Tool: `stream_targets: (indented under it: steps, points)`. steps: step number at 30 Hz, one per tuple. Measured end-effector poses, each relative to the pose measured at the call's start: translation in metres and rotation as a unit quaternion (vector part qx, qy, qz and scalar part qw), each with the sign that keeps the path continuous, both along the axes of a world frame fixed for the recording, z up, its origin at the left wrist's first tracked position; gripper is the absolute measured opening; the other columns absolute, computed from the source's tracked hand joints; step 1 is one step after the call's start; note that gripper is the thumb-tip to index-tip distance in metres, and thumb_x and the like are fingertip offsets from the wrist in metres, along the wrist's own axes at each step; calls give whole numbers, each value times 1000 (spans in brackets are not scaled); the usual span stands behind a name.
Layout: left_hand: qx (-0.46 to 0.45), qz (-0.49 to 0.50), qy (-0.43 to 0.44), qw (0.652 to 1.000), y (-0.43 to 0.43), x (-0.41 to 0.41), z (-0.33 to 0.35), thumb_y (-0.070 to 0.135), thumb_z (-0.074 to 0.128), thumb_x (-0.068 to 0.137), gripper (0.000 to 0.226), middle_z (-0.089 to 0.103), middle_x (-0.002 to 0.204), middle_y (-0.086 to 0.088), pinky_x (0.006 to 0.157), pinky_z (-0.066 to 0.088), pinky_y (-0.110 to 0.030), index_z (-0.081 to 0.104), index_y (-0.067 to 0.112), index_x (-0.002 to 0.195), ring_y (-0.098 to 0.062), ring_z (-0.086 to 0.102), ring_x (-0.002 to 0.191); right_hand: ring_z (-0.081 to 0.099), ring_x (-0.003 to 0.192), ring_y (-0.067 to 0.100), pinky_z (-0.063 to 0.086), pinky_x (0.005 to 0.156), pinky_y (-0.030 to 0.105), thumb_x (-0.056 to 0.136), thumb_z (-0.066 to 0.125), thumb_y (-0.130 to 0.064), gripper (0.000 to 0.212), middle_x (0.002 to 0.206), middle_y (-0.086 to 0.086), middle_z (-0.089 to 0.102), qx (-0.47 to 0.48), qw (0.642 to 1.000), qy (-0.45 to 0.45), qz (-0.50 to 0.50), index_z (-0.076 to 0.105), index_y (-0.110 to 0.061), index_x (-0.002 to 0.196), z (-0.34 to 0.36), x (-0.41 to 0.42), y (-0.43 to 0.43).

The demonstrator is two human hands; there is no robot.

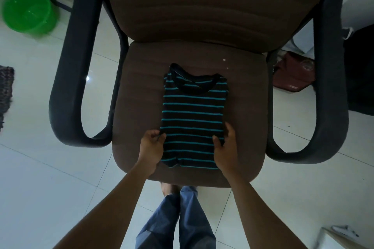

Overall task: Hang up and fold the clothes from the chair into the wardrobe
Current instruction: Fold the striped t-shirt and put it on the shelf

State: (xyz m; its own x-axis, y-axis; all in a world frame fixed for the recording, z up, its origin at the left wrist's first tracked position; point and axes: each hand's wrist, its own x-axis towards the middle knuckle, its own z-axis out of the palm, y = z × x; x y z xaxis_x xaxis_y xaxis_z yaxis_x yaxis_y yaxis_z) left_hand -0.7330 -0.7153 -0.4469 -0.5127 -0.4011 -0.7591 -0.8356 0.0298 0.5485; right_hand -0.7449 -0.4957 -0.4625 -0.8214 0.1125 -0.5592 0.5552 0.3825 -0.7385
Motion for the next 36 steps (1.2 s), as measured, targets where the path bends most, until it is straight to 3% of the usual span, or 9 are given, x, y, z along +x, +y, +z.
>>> stream_targets:
  steps: [3,6,9,14,19,22,26,31,36]
  points:
    - [-40,-116,71,990,-4,-1,0,14,61,96,32,64,111,6,85,56,-32,42,24,120,-14,65,103,47,134,13,43,110,34,96,62,-27,76,151,-3,41,-20,1000,0,20,14,-39,154,1,4,4]
    - [26,-180,139,974,-2,-16,4,13,78,84,60,59,123,8,93,52,-23,40,31,127,-5,60,111,39,134,-1,37,109,18,87,73,-19,84,149,-14,38,-46,995,33,87,23,-38,151,3,-1,4]
    - [60,-234,117,963,-2,-36,8,3,78,81,50,57,125,2,100,51,-32,57,21,122,-13,56,116,47,130,4,41,112,30,83,75,-9,69,139,-11,49,-65,990,-1,123,47,-38,139,3,-13,7]
    - [202,-177,49,962,-10,-35,35,-2,74,82,58,61,132,-2,99,53,-41,63,28,131,-18,61,119,54,126,12,46,108,35,82,78,-8,64,138,-7,54,-170,973,-118,104,58,-41,133,29,-22,26]
    - [225,-159,78,958,-9,-17,98,-4,76,79,63,64,129,-2,99,53,-40,63,28,132,-16,64,115,53,114,-1,50,86,13,83,76,-4,65,131,-16,51,-205,967,-119,94,56,-34,137,104,-12,35]
    - [228,-203,89,948,-13,-8,150,2,81,76,64,62,133,-2,97,55,-40,65,37,127,-19,63,117,54,119,2,48,99,19,80,80,-7,63,138,-10,52,-196,972,-87,93,60,-39,131,158,4,38]
    - [188,-294,128,928,-14,8,226,6,82,77,66,60,129,8,88,56,-25,61,36,132,-9,64,111,61,118,12,48,107,36,81,80,-13,54,130,-10,60,-215,974,-61,42,65,-37,127,232,37,40]
    - [180,-367,182,894,-14,35,287,5,82,77,67,55,125,17,83,55,-19,60,34,133,-1,60,107,64,115,15,52,102,38,80,81,-15,54,130,-5,62,-211,977,-1,-34,65,-37,127,295,101,32]
    - [202,-470,198,836,-12,77,315,8,82,78,68,56,127,17,87,55,-21,58,37,135,0,63,106,59,119,10,49,105,36,84,77,-14,57,135,-7,57,-135,981,79,-116,60,-39,132,327,200,13]
